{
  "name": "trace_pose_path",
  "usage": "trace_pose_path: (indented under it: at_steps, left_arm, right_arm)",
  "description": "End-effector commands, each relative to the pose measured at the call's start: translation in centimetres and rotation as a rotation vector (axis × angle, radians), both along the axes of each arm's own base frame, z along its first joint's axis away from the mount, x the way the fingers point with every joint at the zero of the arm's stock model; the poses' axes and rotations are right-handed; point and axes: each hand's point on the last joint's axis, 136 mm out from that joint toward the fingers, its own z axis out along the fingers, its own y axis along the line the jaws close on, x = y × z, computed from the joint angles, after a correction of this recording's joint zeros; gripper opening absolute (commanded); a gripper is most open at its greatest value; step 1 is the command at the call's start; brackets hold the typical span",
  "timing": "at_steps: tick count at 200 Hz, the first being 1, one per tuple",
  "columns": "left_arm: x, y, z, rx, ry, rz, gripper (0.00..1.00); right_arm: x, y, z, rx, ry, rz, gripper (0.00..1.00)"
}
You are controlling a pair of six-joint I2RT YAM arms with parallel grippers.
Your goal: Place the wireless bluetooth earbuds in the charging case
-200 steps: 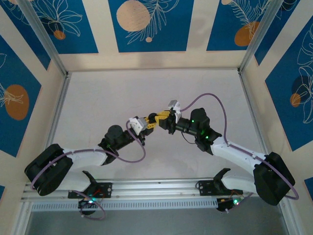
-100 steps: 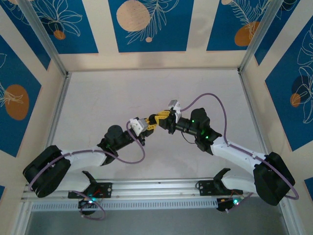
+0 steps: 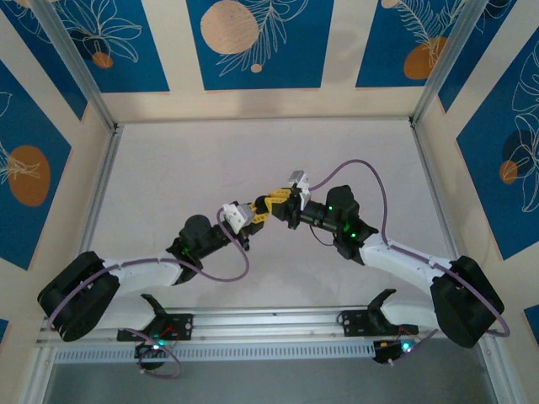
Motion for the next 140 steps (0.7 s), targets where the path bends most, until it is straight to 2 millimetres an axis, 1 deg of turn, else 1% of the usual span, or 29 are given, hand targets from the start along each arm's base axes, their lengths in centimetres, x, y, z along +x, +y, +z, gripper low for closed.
trace_pose_path:
  at_steps: [1,22,62,122,140]
  left_arm:
    - [-2.2,-1.1,3.2,-0.065,-0.087,-0.107,0.19]
    - [-2.1,-1.0,3.9,-0.083,-0.099,-0.095,0.19]
    - [-2.0,-0.8,4.4,-0.09,-0.113,-0.079,0.19]
    - [-2.0,-0.8,4.7,-0.096,-0.125,-0.072,0.19]
    - [-2.0,-0.8,4.7,-0.097,-0.126,-0.074,0.19]
  right_arm:
    - [0.9,-0.2,-0.9,-0.015,0.013,-0.044,0.18]
    - [0.7,-0.2,-2.2,-0.046,0.04,-0.044,0.18]
    - [0.5,0.0,-3.6,-0.082,0.076,-0.064,0.18]
    - [0.5,0.7,-4.1,-0.108,0.121,-0.102,0.19]
    - [0.7,0.7,-4.2,-0.111,0.132,-0.121,0.21]
